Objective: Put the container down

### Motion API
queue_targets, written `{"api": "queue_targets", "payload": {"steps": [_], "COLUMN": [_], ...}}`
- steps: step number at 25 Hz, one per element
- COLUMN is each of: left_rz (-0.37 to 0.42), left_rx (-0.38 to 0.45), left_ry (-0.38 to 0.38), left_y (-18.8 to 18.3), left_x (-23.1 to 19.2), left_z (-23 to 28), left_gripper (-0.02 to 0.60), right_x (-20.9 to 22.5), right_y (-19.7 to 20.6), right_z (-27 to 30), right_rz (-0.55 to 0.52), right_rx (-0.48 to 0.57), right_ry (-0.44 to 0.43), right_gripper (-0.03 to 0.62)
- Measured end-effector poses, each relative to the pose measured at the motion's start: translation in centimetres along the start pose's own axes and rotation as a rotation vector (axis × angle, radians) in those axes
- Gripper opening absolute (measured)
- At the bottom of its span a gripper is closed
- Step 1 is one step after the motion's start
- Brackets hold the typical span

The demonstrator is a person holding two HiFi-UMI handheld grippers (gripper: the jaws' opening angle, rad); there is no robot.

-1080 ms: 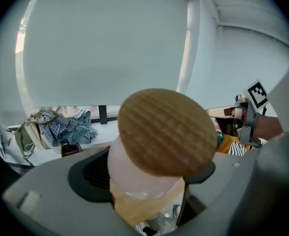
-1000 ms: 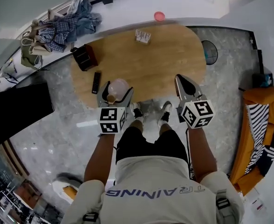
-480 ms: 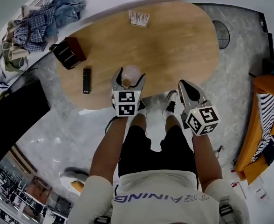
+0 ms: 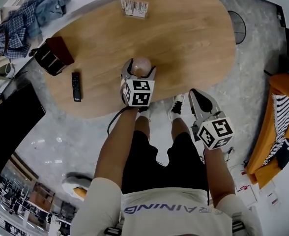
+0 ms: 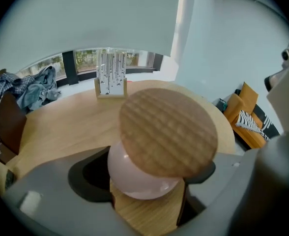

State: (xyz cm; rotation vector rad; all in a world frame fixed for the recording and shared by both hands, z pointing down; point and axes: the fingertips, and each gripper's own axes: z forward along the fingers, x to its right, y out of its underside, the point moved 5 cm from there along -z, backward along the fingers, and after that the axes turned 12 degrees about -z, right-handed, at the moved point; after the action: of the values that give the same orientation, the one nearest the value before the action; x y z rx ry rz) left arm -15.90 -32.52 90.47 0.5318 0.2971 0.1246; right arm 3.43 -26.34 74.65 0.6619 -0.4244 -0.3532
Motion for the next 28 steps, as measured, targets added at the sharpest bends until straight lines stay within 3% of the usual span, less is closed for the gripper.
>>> {"api": "queue_targets", "payload": {"steps": [10,15,25,28], "left_rz": [0.021,0.023,-0.026,-0.01], "left_rx": [-0.037,0.018,0.07,0.112], "left_ry": [-0.053,-0.035,0.046,0.103], "left_y": [0.3,-1.2,-6.2,-8.4], "left_x": [0.6,0.9,3.3,5.0], "left_z": [2.2,0.6,-11.5,-16.7], "left_gripper": [0.402,0.437,0.447,0.329], "right_x": [0.4,0.1,-0.9,-1.7], "right_y": [0.5,-0.2,-5.5,-7.9], "right_z": [0.1,-0.9,-5.0,-6.8], "right_rz": [0.026,0.015,-0.064,-0.092], "right_rx": [0.008,0.019,0.1,0.145], "right_ry": [-0.016,-0.039,-0.052,-0.059], "right_gripper": [0.015,0.015,0.015,0.015]}}
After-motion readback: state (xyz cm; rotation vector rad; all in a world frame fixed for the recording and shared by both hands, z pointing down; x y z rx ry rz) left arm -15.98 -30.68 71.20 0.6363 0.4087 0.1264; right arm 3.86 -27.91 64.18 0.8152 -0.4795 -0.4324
